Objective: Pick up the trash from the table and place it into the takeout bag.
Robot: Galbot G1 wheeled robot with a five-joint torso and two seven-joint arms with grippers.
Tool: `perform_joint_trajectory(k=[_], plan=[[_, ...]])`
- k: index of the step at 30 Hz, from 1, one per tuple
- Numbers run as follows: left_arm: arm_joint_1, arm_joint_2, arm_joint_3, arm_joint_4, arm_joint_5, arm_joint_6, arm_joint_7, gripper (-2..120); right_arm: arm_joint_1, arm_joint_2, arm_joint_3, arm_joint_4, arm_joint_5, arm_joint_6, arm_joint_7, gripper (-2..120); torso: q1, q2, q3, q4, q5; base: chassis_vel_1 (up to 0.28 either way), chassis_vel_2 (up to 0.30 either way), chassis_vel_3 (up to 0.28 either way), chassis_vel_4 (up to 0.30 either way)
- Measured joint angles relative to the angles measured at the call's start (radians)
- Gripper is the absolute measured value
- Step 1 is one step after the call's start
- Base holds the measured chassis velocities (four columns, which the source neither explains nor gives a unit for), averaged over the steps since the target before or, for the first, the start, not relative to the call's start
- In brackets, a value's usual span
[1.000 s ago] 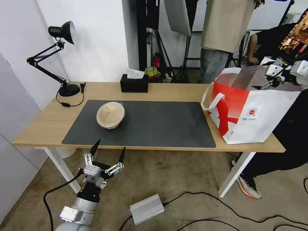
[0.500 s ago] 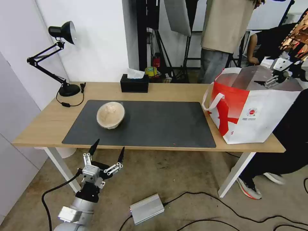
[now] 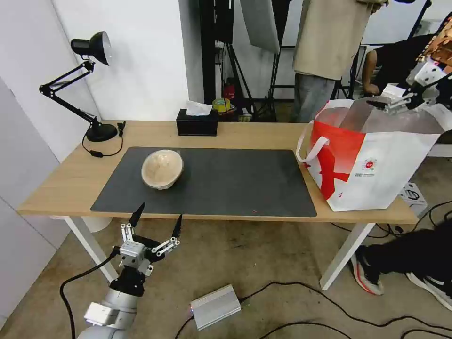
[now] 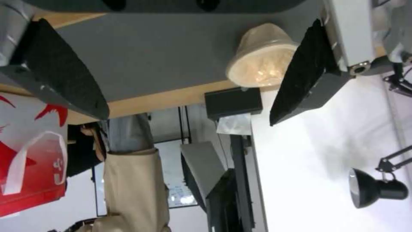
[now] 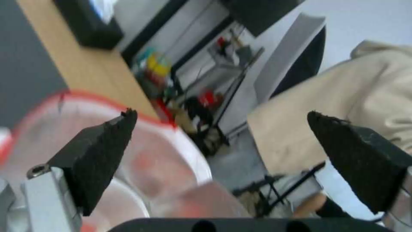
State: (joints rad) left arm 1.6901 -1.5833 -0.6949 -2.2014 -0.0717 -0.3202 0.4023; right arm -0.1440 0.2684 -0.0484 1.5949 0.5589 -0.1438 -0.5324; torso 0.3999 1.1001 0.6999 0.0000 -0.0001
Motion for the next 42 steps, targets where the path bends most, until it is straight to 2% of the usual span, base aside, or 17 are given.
perform_joint_trajectory(k=[4, 10, 12, 18, 22, 25, 30, 42], plan=[[0.0, -0.001, -0.008, -0.006, -0.005, 0.001, -0.006, 100, -0.049, 0.009, 0.051, 0.048, 0.07, 0.0, 0.068, 100, 0.0, 0.0, 0.0, 0.0001, -0.0001, 0.0, 0.0, 0.0, 0.0], [0.008, -0.007, -0.018, -0.017, -0.005, 0.001, -0.021, 100, -0.122, 0.046, 0.124, 0.072, 0.095, 0.0, 0.114, 100, 0.0, 0.0, 0.0, -0.0001, 0.0, 0.0, 0.0, 0.0, 0.0], [0.011, -0.009, -0.028, -0.025, -0.004, 0.001, -0.032, 100, -0.198, 0.089, 0.191, 0.084, 0.105, 0.002, 0.14, 100, 0.0, 0.0, 0.0, 0.0004, -0.0001, 0.0, 0.0, 0.0, 0.0], [0.012, -0.009, -0.033, -0.032, 0.001, 0.003, -0.038, 100, -0.385, 0.177, 0.344, 0.126, 0.1, 0.022, 0.179, 100, 0.0, 0.0, 0.0, -0.0002, 0.0004, 0.0, 0.0, 0.0, 0.0], [0.014, -0.009, -0.036, -0.032, 0.002, 0.004, -0.041, 100, -0.451, 0.216, 0.396, 0.15, 0.089, 0.032, 0.192, 100, 0.0, 0.0, 0.0, 0.0002, -0.0002, 0.0, 0.0, 0.0, 0.0], [0.013, -0.009, -0.038, -0.035, 0.003, 0.008, -0.049, 100, -0.579, 0.268, 0.508, 0.2, 0.079, 0.044, 0.209, 100, 0.0, 0.0, 0.0, 0.0, -0.0002, 0.0, 0.0, 0.0, 0.0], [0.012, -0.009, -0.033, -0.036, 0.004, 0.011, -0.054, 100, -0.712, 0.325, 0.616, 0.26, 0.058, 0.061, 0.218, 100, 0.0, 0.0, 0.0, -0.0001, -0.0002, 0.0, 0.0, 0.0, 0.0], [0.019, -0.009, -0.032, -0.051, 0.009, 0.013, -0.055, 100, -0.909, 0.425, 0.727, 0.351, 0.038, 0.106, 0.223, 100, 0.0, 0.0, 0.0, 0.0001, 0.0, 0.0, 0.0, 0.0, 0.0]])
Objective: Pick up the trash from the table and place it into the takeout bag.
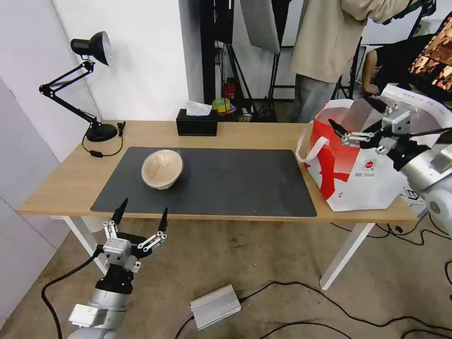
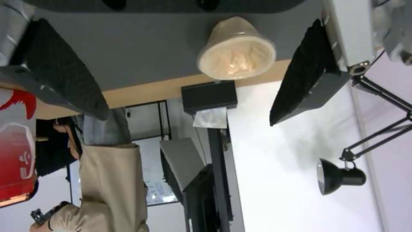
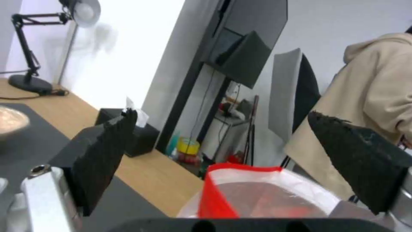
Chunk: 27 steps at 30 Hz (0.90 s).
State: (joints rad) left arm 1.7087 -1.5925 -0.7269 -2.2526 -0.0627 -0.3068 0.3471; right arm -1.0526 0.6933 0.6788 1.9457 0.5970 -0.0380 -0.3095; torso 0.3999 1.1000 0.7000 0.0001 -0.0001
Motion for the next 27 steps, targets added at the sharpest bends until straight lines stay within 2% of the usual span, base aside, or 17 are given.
perform_joint_trajectory(k=[15, 19, 23, 27], plan=[[0.004, 0.0, 0.005, -0.003, 0.008, 0.0, -0.002, 100, -0.197, 0.124, 0.071, 0.112, -0.014, 0.081, -0.005, 100, 0.0, 0.0, 0.0, -0.0002, 0.0, 0.0, 0.0, 0.0, 0.0], [0.007, 0.0, 0.003, -0.006, 0.007, 0.0, -0.002, 100, -0.254, 0.184, 0.09, 0.151, -0.037, 0.103, -0.001, 100, 0.0, 0.0, 0.0, -0.0001, 0.0, 0.0, 0.0, 0.0, 0.0], [0.008, 0.0, 0.002, -0.008, 0.005, 0.0, -0.002, 100, -0.272, 0.203, 0.097, 0.161, -0.045, 0.11, -0.001, 100, 0.0, 0.0, 0.0, -0.0001, -0.0001, 0.0, 0.0, 0.0, 0.0], [0.007, 0.0, 0.003, -0.008, 0.001, -0.001, -0.007, 100, -0.346, 0.276, 0.119, 0.182, -0.092, 0.163, -0.019, 100, 0.0, 0.0, 0.0, -0.0002, 0.0, 0.0, 0.0, 0.0, 0.0]])
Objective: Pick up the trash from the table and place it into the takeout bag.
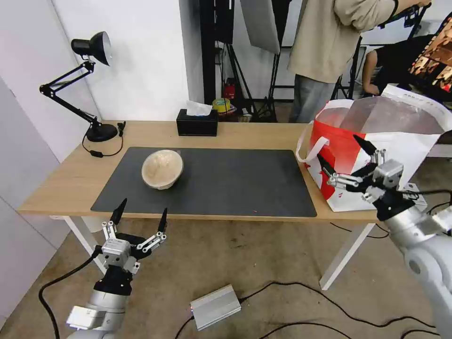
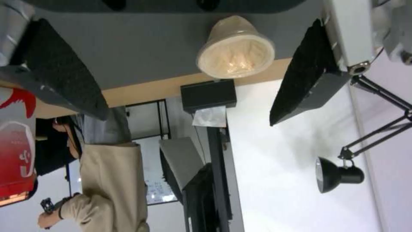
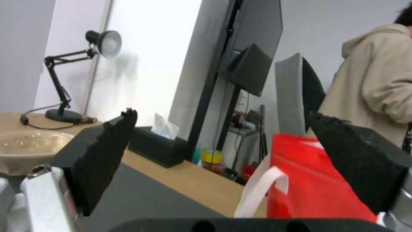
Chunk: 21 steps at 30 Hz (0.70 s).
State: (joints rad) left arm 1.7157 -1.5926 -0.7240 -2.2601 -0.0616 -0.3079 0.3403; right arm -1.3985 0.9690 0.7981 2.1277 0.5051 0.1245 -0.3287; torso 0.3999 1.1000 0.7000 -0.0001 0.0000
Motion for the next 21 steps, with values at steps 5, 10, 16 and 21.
perform_joint_trajectory(k=[5, 10, 16, 21], plan=[[-0.008, 0.0, 0.006, 0.011, 0.001, -0.001, -0.015, 100, -0.067, 0.081, 0.012, 0.025, -0.013, 0.026, -0.021, 100, 0.0, 0.0, 0.0, 0.0, -0.0001, 0.0, 0.0, 0.0, 0.0], [-0.008, 0.001, 0.007, 0.014, 0.001, -0.001, -0.015, 100, -0.1, 0.125, 0.002, 0.046, -0.029, 0.038, -0.025, 100, 0.0, 0.0, 0.0, 0.0001, -0.0001, 0.0, 0.0, 0.0, 0.0], [-0.009, 0.001, 0.01, 0.015, 0.001, -0.001, -0.016, 100, -0.133, 0.161, -0.01, 0.058, -0.067, 0.063, -0.025, 100, 0.0, 0.0, 0.0, 0.0001, -0.0001, 0.0, 0.0, 0.0, 0.0], [-0.016, 0.001, 0.019, 0.018, 0.001, 0.0, -0.02, 100, -0.181, 0.204, -0.018, 0.06, -0.129, 0.102, -0.025, 100, 0.0, 0.0, 0.0, 0.0, -0.0001, 0.0, 0.0, 0.0, 0.0]])
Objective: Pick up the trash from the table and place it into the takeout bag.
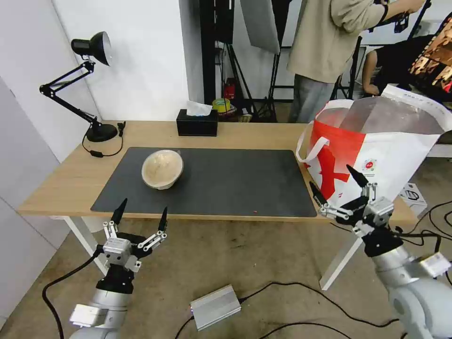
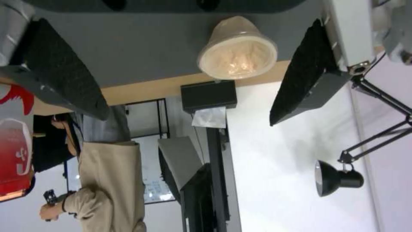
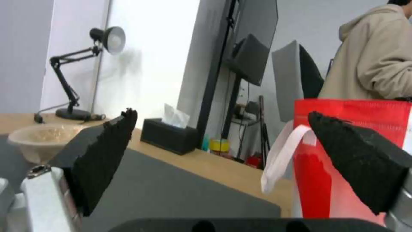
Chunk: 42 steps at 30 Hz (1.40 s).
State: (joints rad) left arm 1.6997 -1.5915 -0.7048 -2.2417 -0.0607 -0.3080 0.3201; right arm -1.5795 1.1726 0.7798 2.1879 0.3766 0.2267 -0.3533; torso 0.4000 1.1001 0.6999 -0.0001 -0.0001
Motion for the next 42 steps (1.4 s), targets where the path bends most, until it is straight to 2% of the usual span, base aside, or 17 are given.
perform_joint_trajectory(k=[18, 42], plan=[[-0.015, 0.0, 0.006, 0.005, 0.017, 0.009, -0.009, 100, -0.061, 0.065, -0.042, -0.031, -0.095, 0.082, -0.003, 100, 0.0, 0.0, 0.0, 0.0001, 0.0001, 0.0, 0.0, 0.0, 0.0], [-0.02, -0.001, 0.003, 0.006, 0.018, 0.016, -0.01, 100, -0.074, 0.093, -0.07, -0.033, -0.14, 0.104, -0.017, 100, 0.0, 0.0, 0.0, 0.0001, 0.0001, 0.0, 0.0, 0.0, 0.0]])
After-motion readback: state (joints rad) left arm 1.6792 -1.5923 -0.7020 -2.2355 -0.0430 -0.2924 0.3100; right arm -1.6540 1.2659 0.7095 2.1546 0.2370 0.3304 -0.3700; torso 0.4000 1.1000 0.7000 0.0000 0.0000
